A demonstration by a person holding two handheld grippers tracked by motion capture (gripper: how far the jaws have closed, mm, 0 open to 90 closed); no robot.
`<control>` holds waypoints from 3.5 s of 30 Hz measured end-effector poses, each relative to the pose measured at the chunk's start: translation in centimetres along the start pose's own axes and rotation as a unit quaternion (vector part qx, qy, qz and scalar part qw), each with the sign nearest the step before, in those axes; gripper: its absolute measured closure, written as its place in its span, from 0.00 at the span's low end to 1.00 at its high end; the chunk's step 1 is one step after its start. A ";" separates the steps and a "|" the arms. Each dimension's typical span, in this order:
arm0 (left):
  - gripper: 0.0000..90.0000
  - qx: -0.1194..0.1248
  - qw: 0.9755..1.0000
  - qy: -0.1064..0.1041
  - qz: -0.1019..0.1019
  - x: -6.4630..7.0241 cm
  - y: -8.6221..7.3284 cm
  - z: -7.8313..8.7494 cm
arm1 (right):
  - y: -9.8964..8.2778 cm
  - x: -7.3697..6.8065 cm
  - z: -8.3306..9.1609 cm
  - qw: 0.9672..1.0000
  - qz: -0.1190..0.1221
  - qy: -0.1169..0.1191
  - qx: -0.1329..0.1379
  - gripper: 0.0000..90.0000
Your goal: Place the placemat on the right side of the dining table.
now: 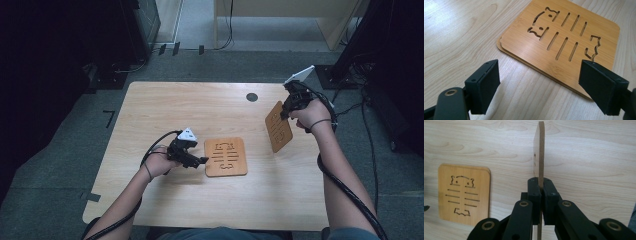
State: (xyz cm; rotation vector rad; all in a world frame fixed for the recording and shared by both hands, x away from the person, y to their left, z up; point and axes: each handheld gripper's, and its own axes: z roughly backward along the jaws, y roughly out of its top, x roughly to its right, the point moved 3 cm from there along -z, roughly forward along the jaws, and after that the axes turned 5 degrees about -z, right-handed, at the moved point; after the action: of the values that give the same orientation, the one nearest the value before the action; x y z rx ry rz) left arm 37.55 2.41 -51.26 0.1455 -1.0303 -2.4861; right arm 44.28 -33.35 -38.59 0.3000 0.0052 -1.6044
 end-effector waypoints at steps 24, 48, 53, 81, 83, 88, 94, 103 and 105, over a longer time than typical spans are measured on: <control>0.18 0.001 1.000 -0.009 -0.003 0.3 0.2 -0.3 | 2.8 1.8 0.1 0.999 -0.042 -0.004 0.007 0.98; 0.18 -0.001 1.000 -0.013 -0.004 0.4 0.1 -0.3 | 5.1 3.4 -1.7 0.995 -0.091 -0.012 0.033 0.96; 0.18 -0.001 1.000 -0.013 -0.002 0.5 0.1 -0.4 | 4.9 3.8 -1.7 0.995 -0.089 -0.014 0.037 0.94; 0.18 -0.009 1.000 -0.013 -0.009 0.3 -0.1 -0.7 | 2.9 7.2 -3.4 0.992 -0.117 0.005 0.045 0.83; 0.18 -0.009 1.000 -0.013 -0.009 0.3 -0.1 -0.7 | 2.8 7.4 -3.5 0.992 -0.119 0.007 0.045 0.83; 0.18 -0.008 1.000 -0.013 -0.008 0.3 -0.1 -0.7 | 2.5 7.7 -3.9 0.992 -0.120 0.010 0.045 0.81; 0.18 -0.011 1.000 -0.012 -0.011 0.3 -0.1 -0.7 | 2.2 8.1 -4.5 0.991 -0.123 0.015 0.042 0.79; 0.18 -0.012 1.000 -0.012 -0.011 0.3 -0.1 -0.8 | 1.9 8.6 -5.1 0.990 -0.130 0.019 0.041 0.76; 0.18 -0.012 1.000 -0.011 -0.011 0.3 -0.1 -0.8 | 1.8 8.7 -5.2 0.991 -0.128 0.017 0.042 0.75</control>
State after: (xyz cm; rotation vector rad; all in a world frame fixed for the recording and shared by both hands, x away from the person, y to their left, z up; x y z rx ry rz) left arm 37.40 1.87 -51.87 0.1226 -1.0133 -2.5240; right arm 46.84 -41.03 -44.95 0.4051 0.0035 -1.8571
